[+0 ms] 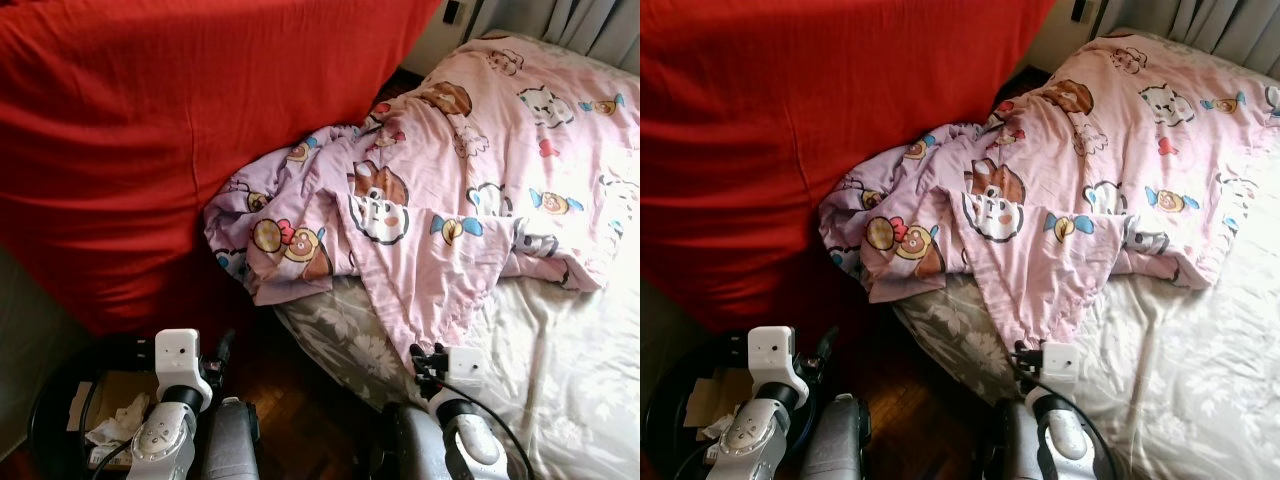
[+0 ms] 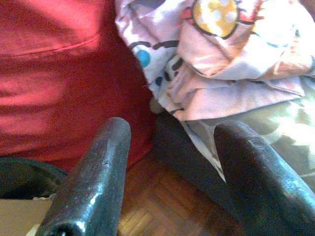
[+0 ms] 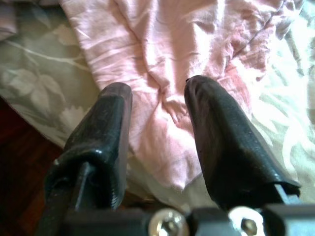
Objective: Clean up the room
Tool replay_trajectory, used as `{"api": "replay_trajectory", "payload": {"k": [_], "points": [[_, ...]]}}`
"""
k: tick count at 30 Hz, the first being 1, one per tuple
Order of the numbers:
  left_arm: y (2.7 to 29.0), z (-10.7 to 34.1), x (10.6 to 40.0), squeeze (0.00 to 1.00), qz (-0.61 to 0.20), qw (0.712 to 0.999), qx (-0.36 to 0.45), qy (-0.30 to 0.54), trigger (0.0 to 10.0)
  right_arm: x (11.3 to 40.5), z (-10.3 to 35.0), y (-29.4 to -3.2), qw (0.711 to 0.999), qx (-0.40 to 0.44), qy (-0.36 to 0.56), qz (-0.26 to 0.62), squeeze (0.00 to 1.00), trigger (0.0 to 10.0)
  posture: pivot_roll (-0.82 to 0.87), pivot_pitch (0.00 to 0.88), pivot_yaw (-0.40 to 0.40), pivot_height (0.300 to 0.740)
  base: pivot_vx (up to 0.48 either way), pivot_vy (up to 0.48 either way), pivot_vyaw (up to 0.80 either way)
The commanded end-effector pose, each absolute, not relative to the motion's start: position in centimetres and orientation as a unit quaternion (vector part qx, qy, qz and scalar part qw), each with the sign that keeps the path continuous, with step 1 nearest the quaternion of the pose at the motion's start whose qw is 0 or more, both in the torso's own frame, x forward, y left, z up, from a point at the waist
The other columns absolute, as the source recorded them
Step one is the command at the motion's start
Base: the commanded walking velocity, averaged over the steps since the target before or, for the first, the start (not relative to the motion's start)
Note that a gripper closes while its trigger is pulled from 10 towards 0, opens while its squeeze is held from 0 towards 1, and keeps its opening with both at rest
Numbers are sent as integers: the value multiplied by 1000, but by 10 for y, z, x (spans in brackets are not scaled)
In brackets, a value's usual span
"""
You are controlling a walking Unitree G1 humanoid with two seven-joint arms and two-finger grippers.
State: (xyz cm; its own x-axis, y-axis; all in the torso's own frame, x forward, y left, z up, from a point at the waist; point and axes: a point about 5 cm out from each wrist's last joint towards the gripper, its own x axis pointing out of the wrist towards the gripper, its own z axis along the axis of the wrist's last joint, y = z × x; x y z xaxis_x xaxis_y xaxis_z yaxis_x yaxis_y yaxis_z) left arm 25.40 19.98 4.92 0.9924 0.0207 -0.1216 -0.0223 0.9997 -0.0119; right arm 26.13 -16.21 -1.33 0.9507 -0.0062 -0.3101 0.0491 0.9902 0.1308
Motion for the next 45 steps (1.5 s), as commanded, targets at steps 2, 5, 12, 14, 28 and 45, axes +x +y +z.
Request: {"api": "replay_trajectory", "payload": {"k": [2,5,12,14,28,45], "points": [[200,46,250,0,5,997,-1,75,10000,260,-18,-163,981,61,182,-22,0,10000,101,223,-29,604,306,0,0],[202,47,248,0,2,997,2,75,10000,267,-16,-164,979,66,190,-36,0,10000,105,228,-19,604,301,0,0],[208,50,244,0,2,997,8,77,10000,279,-15,-176,960,96,241,-104,1000,10000,133,264,2,604,42,0,0],[209,50,242,0,2,997,9,78,10000,280,-15,-179,957,98,246,-115,1000,10000,138,273,6,604,0,0,0],[214,54,227,0,1,996,15,89,10000,284,-14,-190,945,132,267,-134,0,10000,178,336,24,604,0,0,0],[215,61,219,0,0,995,18,99,10000,285,-15,-168,955,107,277,-20,0,10000,196,369,35,604,0,0,0]]}}
